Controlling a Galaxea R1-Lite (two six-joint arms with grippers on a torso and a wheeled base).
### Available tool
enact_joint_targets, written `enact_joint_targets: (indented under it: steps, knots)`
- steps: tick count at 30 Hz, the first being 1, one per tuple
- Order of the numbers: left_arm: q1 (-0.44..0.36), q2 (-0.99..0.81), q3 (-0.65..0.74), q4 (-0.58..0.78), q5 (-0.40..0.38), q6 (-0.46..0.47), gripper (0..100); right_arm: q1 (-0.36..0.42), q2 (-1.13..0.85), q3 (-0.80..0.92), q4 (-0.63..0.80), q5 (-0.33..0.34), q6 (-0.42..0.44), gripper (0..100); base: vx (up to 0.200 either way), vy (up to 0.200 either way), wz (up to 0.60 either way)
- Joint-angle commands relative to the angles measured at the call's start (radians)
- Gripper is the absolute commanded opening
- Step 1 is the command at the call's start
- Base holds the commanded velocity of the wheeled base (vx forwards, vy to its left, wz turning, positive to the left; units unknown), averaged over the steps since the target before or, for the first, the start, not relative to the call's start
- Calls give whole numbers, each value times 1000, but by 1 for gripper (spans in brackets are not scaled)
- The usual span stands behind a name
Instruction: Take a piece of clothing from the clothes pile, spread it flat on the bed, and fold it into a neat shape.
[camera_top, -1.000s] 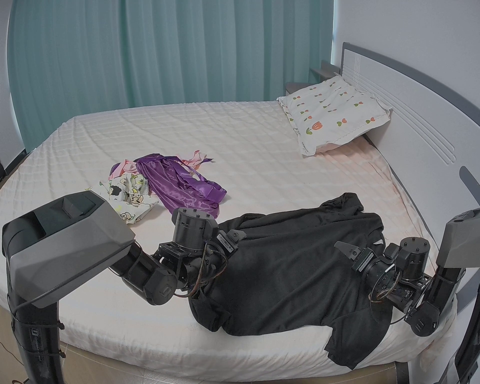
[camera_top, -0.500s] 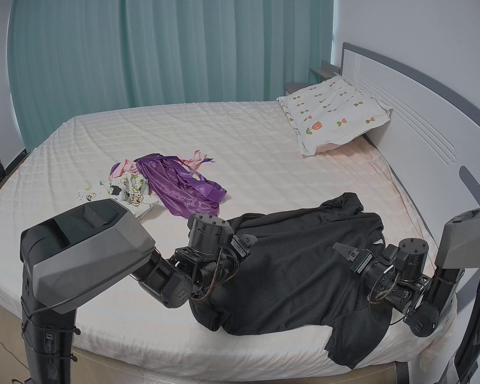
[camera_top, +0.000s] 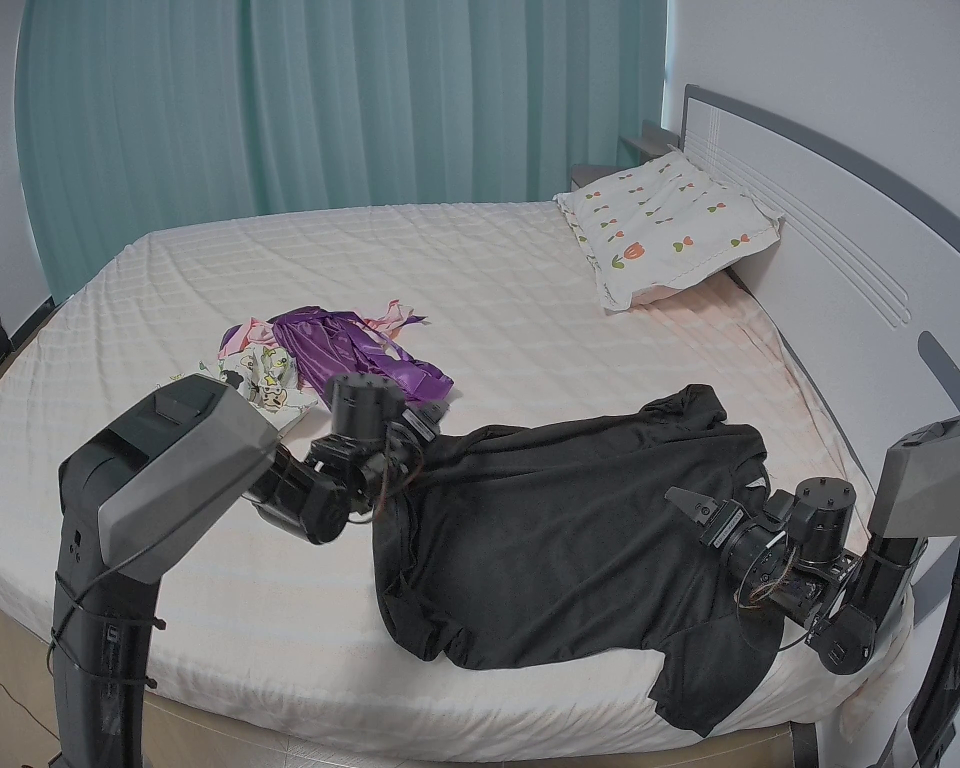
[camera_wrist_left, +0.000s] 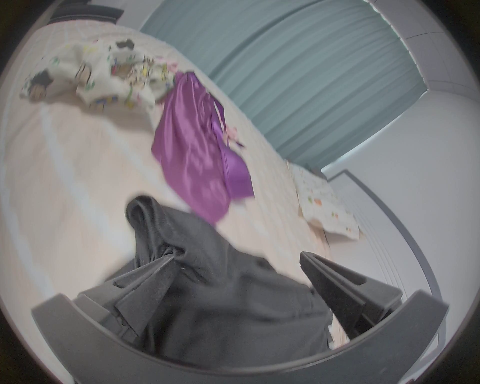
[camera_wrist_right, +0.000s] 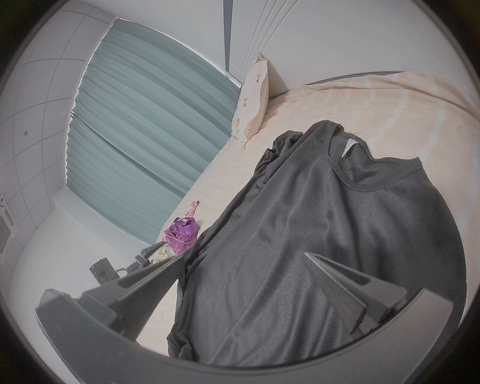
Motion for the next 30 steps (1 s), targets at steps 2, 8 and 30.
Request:
enact_joint_targets:
  steps: [2, 8, 30]
  knots:
    - [142, 36, -162, 3, 12, 41, 100, -1, 25, -4, -12, 0, 1, 100, 0, 0, 0]
    - [200, 45, -310, 113, 14, 41, 100, 1, 34, -3, -12, 1, 1, 100, 0, 0, 0]
    - [1, -335, 380, 78, -81, 39, 100, -1, 13, 16, -12, -2, -2, 100, 0, 0, 0]
